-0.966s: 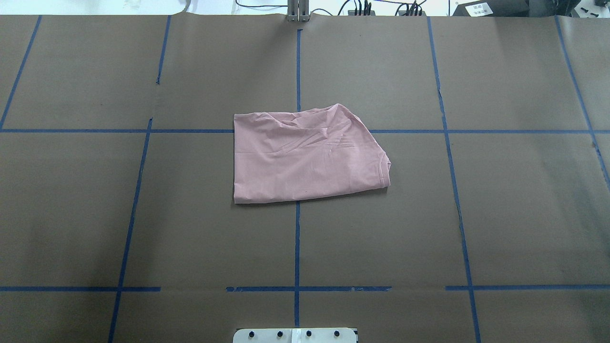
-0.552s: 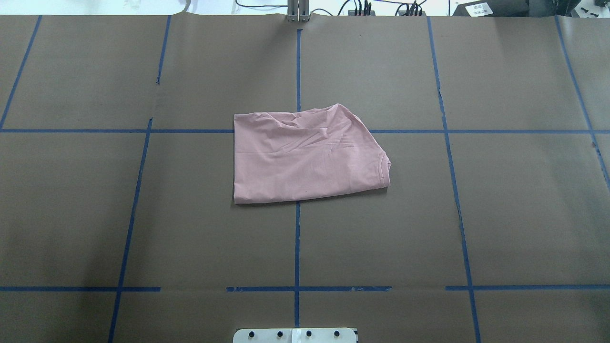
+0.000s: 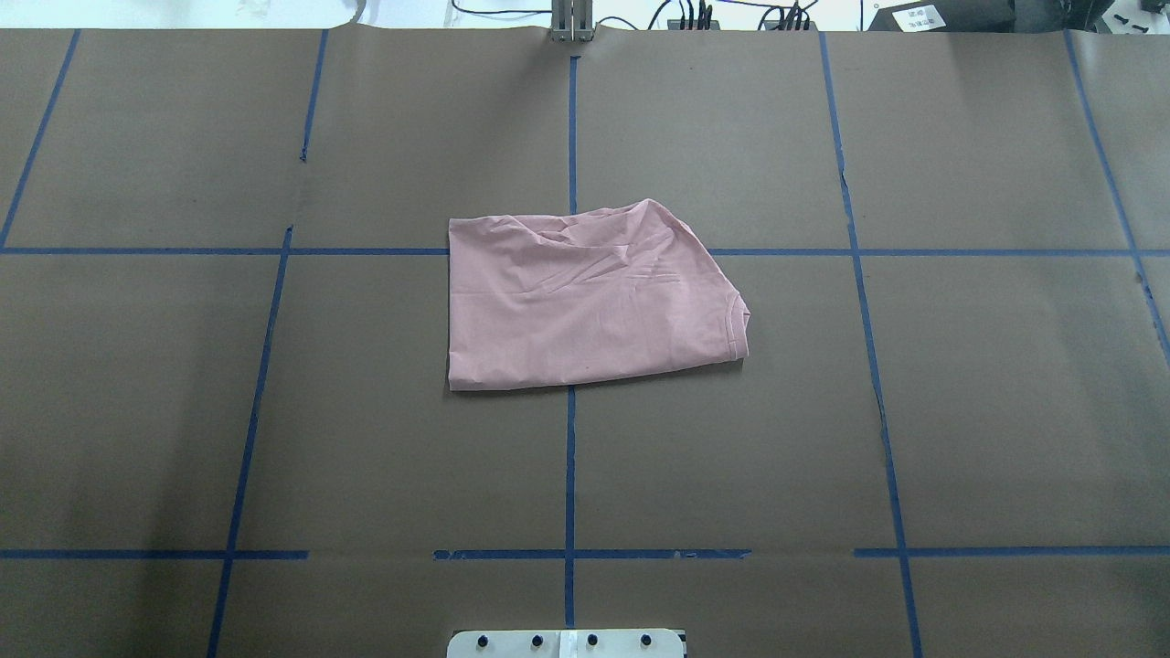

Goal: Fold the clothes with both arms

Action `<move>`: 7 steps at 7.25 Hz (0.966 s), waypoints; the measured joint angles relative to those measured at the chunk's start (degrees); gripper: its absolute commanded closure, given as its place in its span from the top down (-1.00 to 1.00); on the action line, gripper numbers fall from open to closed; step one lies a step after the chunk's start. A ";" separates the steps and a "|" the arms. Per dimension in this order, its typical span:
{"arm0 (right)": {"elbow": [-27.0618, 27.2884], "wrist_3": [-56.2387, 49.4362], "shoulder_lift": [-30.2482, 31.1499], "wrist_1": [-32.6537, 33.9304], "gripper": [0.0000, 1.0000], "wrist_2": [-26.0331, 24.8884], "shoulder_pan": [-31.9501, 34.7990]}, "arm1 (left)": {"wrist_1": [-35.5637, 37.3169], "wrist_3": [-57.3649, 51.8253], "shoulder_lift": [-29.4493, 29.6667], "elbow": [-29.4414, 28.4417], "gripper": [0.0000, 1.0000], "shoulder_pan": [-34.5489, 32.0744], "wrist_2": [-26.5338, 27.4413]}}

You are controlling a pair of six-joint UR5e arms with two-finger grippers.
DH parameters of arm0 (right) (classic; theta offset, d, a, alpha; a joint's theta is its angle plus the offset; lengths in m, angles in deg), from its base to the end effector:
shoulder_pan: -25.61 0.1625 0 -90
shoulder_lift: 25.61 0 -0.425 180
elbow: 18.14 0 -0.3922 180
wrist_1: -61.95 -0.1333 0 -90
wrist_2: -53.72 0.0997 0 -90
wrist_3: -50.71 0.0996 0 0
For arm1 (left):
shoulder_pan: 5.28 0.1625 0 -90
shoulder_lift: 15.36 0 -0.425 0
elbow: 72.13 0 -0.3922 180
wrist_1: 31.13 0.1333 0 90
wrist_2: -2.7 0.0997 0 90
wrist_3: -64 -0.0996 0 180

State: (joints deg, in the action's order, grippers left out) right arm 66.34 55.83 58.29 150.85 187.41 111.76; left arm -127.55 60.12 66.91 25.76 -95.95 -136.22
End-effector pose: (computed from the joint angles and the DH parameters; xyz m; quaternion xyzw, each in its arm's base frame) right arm 0.0282 -0.5422 0.6502 -0.0155 -0.3720 0.0048 0.9281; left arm -0.0634 -0.4409 0.6361 0.0686 0.4110 0.0492 0.9077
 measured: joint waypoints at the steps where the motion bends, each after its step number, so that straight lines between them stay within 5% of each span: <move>1: 0.31 -0.05 -0.28 0.16 1.00 0.04 0.11 | -0.15 0.01 0.05 -0.53 1.00 -0.04 -0.11; 7: 2.03 -6.13 0.08 2.01 1.00 -0.40 0.15 | -0.39 -0.06 0.98 -2.23 1.00 -0.14 -0.33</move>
State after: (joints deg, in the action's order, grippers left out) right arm 68.37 49.70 58.38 152.86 187.01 111.90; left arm -127.93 60.06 67.89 23.53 -96.09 -136.55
